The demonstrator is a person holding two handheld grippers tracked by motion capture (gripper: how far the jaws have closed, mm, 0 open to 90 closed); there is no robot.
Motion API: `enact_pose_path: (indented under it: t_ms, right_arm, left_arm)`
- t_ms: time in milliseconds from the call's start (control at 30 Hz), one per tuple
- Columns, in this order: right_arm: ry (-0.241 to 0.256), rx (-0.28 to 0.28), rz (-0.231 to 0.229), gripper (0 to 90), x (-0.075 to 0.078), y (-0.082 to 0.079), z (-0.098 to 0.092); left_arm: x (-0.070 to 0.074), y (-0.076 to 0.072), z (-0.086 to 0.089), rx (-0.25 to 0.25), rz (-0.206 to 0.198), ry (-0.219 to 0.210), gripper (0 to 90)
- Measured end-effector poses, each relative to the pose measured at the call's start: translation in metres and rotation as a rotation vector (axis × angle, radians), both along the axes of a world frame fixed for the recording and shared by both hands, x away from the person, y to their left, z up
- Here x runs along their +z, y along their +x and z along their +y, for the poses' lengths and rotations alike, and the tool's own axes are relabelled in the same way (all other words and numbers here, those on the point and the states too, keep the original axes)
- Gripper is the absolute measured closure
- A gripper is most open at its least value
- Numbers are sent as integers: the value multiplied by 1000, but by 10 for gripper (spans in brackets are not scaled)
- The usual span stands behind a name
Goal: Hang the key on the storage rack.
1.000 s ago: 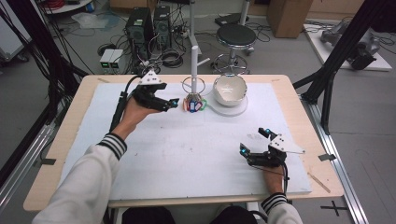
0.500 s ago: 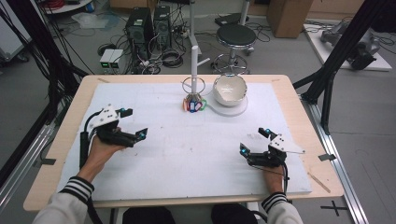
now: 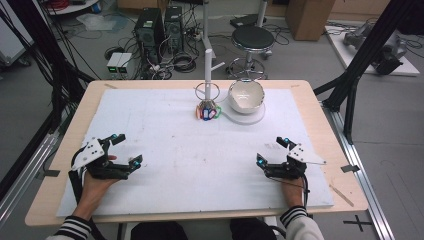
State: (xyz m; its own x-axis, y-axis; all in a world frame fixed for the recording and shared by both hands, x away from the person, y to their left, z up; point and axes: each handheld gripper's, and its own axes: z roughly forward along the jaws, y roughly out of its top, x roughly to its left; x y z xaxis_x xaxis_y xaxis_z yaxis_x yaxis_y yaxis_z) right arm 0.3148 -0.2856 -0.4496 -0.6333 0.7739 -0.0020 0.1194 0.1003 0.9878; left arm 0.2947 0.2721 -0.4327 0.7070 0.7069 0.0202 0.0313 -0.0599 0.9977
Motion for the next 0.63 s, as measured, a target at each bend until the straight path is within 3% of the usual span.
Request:
enact_pose_path:
  t_ms: [100, 167, 233, 333, 633]
  right_arm:
    - [2, 1, 1, 9, 0, 0, 0]
    - [7, -1, 9, 9, 0, 0, 0]
    - [3, 0, 6, 9, 0, 0, 0]
    - [5, 0, 6, 9, 0, 0, 0]
    - [3, 0, 2, 9, 0, 0, 0]
  left_arm:
    - [-8, -4, 1, -2, -12, -18, 17]
    - [-18, -6, 2, 0, 11, -28, 17]
    - [-19, -10, 4, 16, -32, -50, 17]
    - [-20, -12, 5, 30, -52, -71, 17]
    - [-20, -11, 4, 55, -38, -60, 17]
